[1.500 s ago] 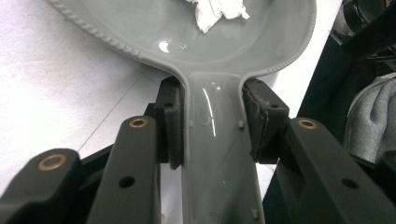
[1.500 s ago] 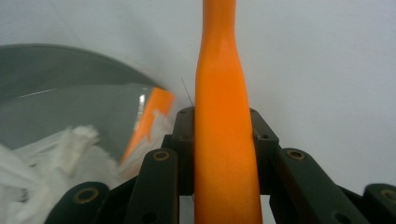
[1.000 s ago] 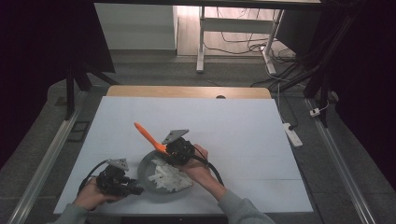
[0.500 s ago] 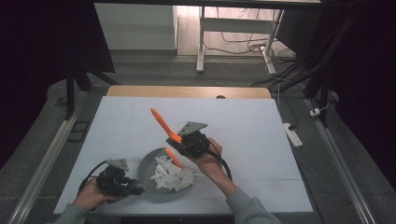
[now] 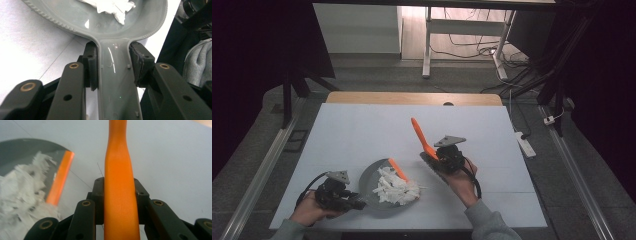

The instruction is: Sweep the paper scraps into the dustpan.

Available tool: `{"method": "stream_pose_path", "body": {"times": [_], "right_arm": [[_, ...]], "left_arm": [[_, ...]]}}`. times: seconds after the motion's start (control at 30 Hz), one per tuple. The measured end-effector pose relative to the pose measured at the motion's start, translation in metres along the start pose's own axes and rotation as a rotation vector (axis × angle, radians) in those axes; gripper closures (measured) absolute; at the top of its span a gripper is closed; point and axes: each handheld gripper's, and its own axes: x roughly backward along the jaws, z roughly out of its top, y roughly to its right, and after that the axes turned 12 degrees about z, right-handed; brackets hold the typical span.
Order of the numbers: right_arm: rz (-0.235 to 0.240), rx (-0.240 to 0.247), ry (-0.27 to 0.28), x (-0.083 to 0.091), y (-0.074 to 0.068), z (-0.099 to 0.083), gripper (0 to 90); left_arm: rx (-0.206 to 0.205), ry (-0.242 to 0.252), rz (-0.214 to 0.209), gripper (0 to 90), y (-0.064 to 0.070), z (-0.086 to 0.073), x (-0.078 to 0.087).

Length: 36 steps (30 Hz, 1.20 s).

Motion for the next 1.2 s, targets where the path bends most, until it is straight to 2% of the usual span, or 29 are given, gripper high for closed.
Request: {"method": "stream_pose_path", "body": {"times": [0.17,0.3,0.57,0.73,0.87,1.0,1.2], "right_arm": [[-0.018,-0.034,-0.026,-0.001,0.006,-0.012,70.4],[-0.010,-0.043,-0.045,-0.007,0.003,-0.014,70.3],[0.004,-0.024,-0.065,-0.020,-0.013,-0.012,70.4],[0.040,-0.032,-0.064,-0.027,-0.022,-0.009,70.4],[0.055,-0.013,-0.071,-0.034,-0.034,-0.005,70.4],[0.094,-0.016,-0.067,-0.040,-0.045,-0.001,70.4],[0.118,0.008,-0.059,-0.049,-0.059,0.004,70.3]], "left_arm": [[0.002,0.000,-0.001,61.0,0.001,0.000,0.000],[0.002,-0.003,-0.004,61.0,0.003,0.000,-0.001],[0.003,-0.006,-0.002,60.9,0.006,0.001,-0.001],[0.002,-0.008,-0.003,60.9,0.007,0.001,-0.002],[0.004,-0.008,-0.003,60.9,0.007,0.002,-0.002],[0.004,-0.009,-0.004,60.9,0.008,0.002,-0.002],[0.000,-0.013,-0.004,60.9,0.007,0.002,-0.003]]}}
